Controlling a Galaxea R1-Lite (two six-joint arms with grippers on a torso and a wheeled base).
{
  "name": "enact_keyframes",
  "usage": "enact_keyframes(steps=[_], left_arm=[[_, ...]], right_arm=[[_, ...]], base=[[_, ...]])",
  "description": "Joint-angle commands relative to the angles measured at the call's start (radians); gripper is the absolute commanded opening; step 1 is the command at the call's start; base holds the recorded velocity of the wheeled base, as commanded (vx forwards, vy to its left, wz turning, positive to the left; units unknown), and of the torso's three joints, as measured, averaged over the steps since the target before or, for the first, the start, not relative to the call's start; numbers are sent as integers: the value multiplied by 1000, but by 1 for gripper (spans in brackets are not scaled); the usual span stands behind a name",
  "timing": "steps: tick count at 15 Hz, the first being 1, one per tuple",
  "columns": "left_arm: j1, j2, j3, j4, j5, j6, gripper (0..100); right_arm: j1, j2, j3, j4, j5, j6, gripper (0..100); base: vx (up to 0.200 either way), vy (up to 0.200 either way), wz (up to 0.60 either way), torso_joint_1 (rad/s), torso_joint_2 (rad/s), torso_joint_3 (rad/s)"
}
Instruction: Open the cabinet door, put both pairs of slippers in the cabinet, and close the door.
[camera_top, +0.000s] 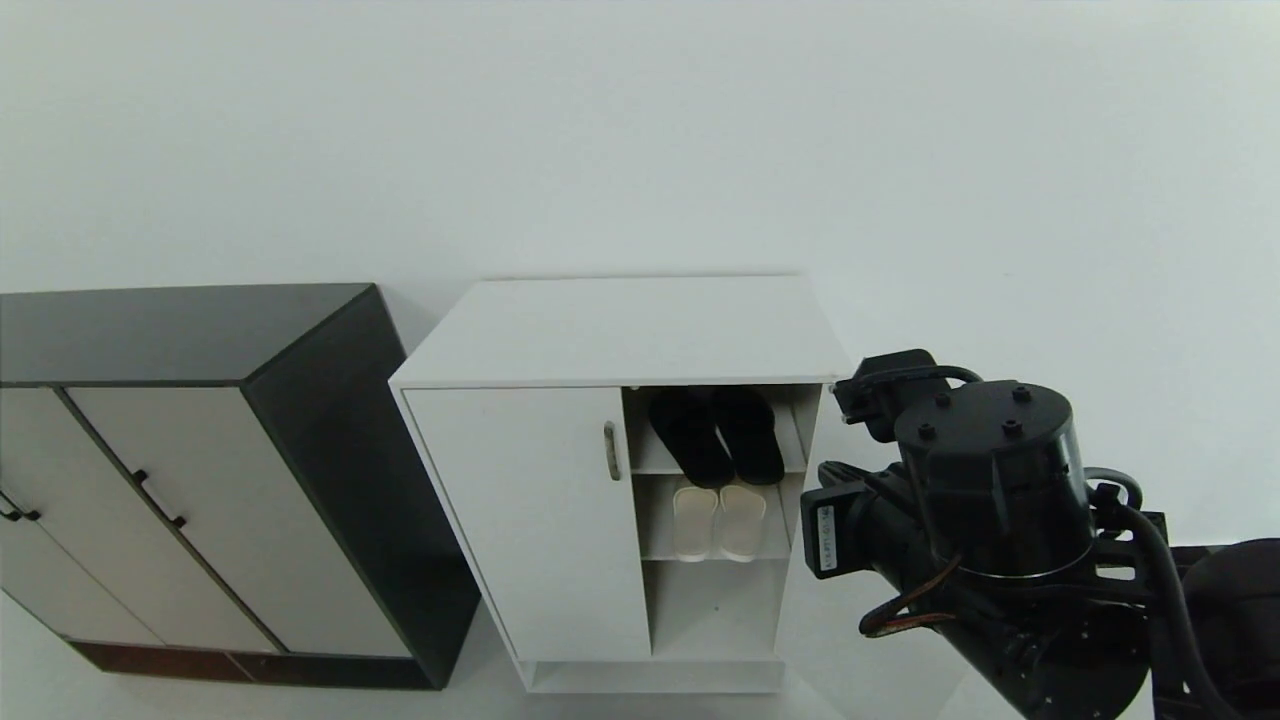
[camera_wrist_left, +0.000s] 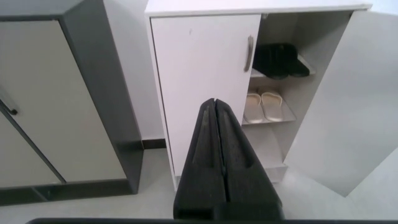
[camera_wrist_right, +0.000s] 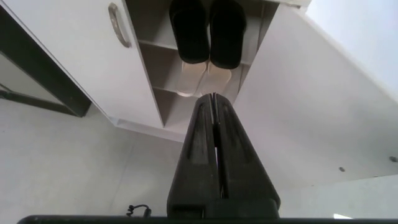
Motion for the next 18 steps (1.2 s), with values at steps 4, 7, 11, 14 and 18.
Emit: enact_keyframes(steps=[4, 7, 11, 14, 18], left_arm=[[0, 1, 0, 0, 0, 0, 0], [0, 1, 0, 0, 0, 0, 0], [0, 1, 0, 0, 0, 0, 0], [0, 1, 0, 0, 0, 0, 0], [0, 1, 0, 0, 0, 0, 0]], right_arm=[[0, 7, 6, -1, 2, 0, 0], [0, 7, 6, -1, 11, 0, 0], [0, 5, 8, -1, 11, 0, 0], [0, 2, 15, -1, 11, -2, 0], [0, 2, 15, -1, 11, -2, 0]], base=[[0, 0, 0, 185, -415, -227], [0, 0, 0, 12, -19, -15], [0, 0, 0, 0, 0, 0], [0, 0, -600, 4, -1, 4], [0, 0, -600, 7, 5, 1]])
